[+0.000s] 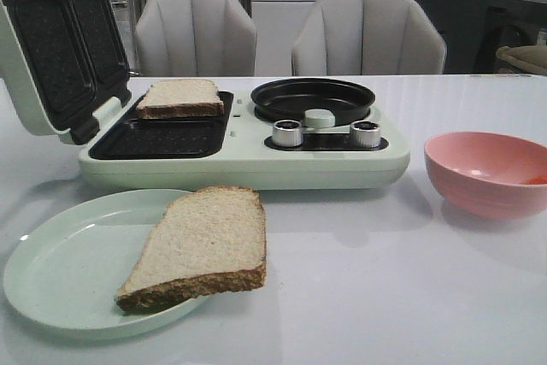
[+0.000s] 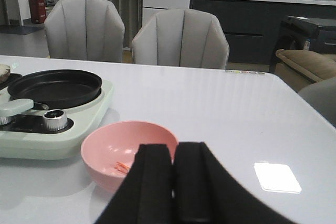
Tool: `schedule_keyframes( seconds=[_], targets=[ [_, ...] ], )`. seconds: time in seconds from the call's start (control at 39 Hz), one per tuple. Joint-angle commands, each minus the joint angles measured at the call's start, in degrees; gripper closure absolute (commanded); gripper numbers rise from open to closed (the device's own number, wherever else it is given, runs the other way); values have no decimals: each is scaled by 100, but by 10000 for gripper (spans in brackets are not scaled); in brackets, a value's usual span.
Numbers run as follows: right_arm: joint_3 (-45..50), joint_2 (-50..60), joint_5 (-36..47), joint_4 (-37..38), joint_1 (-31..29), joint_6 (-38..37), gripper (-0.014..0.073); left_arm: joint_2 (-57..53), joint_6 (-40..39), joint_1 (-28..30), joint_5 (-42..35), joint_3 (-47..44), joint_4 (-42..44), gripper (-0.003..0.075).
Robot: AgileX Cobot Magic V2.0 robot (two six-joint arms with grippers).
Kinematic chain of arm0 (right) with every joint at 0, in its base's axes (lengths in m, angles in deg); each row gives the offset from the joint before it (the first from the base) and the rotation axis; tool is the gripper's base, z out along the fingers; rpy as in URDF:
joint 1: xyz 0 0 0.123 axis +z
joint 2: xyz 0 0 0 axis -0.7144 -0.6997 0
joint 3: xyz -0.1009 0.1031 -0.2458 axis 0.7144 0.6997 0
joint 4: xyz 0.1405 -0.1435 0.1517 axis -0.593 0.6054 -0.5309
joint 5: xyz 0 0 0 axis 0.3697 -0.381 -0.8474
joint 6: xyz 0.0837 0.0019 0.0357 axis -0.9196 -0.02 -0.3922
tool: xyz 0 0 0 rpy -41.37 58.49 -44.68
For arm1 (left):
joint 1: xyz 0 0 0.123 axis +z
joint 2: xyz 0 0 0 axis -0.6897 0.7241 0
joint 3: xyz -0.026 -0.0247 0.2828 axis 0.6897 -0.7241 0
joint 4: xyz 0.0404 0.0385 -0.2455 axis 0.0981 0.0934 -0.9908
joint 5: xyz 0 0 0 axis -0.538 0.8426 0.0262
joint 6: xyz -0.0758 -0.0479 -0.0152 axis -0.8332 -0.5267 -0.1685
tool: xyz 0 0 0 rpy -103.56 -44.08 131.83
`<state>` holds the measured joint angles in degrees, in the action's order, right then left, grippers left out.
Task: Make breakfast with bread and shrimp
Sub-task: 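Open the left gripper and withdraw it from the sandwich maker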
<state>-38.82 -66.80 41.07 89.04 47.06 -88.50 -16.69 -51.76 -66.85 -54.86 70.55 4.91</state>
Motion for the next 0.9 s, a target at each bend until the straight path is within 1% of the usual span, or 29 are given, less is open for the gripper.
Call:
schedule_keyframes(
  seconds=[0.0,0.36,0.54,0.69,0.87],
  targets=[
    [-95,126,449,82,-18,22,452,-758,-35,10,-374,-381,-257,155],
    [-95,126,449,82,-18,22,452,-3556,-65,10,-376,-2292,-935,155],
    [-95,126,449,82,-18,22,452,-4855,-65,10,-376,-2924,-1350,155],
    [-95,126,449,82,-18,22,452,-5633,-65,10,-376,-3297,-1364,155],
    [-95,126,449,82,-18,22,452,-5937,-65,10,-387,-3585,-1364,155]
  ],
)
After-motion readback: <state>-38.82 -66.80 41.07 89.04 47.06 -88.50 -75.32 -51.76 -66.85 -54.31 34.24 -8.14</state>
